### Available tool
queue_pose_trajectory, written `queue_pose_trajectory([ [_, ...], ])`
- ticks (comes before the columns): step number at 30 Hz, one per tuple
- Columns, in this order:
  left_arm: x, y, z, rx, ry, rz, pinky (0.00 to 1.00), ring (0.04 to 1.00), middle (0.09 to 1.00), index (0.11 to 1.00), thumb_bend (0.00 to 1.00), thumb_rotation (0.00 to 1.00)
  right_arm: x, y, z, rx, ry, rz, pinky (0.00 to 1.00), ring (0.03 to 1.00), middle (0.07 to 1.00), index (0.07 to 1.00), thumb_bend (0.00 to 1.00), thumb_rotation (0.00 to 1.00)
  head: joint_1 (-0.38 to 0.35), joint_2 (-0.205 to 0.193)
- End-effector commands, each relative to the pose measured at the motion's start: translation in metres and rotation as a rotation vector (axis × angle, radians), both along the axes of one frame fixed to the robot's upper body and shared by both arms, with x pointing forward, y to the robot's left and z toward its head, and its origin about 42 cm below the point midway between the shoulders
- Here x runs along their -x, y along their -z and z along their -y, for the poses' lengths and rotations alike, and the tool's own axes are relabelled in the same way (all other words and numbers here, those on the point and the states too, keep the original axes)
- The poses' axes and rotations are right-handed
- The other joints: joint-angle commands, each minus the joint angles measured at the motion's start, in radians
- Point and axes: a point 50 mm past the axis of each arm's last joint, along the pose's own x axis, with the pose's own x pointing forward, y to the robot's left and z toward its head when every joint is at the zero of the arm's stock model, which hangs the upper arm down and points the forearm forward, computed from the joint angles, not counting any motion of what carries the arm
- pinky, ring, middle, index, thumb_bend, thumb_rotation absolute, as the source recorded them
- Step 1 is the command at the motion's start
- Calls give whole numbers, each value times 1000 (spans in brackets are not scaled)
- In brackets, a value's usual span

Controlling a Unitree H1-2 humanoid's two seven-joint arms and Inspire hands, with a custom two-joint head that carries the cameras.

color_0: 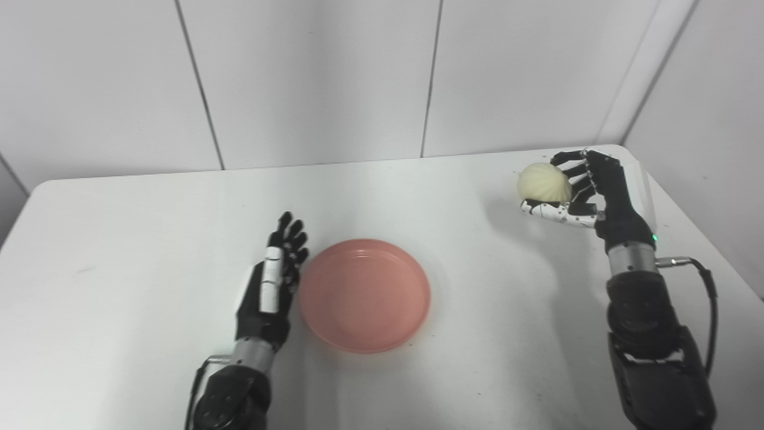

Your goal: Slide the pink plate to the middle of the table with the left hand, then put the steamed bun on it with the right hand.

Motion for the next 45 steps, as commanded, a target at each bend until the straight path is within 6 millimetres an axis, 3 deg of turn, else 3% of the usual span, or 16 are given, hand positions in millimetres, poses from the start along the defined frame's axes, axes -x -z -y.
queue_pose_trajectory([
  [1, 4, 8, 10, -10, -9, -1, 1000, 1000, 1000, 1000, 637, 1000, 4, -16, -13, 17, -81, 87, 269, 335, 427, 535, 513, 0, 12, 0],
  [8, 5, 9, 17, -42, -33, 23, 1000, 1000, 1000, 1000, 620, 1000, 20, -2, -76, 39, -234, 59, 270, 345, 431, 535, 513, 0, 81, 5],
  [18, 5, 10, 30, -50, -50, 33, 1000, 1000, 1000, 995, 605, 1000, 34, 23, -128, 33, -373, -23, 229, 301, 415, 535, 513, 0, 96, 7],
  [28, 5, 10, 34, -49, -40, 32, 1000, 1000, 1000, 1000, 608, 1000, 28, 63, -140, 47, -449, -87, 291, 361, 427, 532, 513, 0, 89, 10],
  [45, 6, 3, 40, -52, -21, -5, 1000, 1000, 1000, 1000, 616, 1000, 19, 93, -136, 225, -423, -55, 329, 417, 446, 540, 513, 0, 80, 18],
])
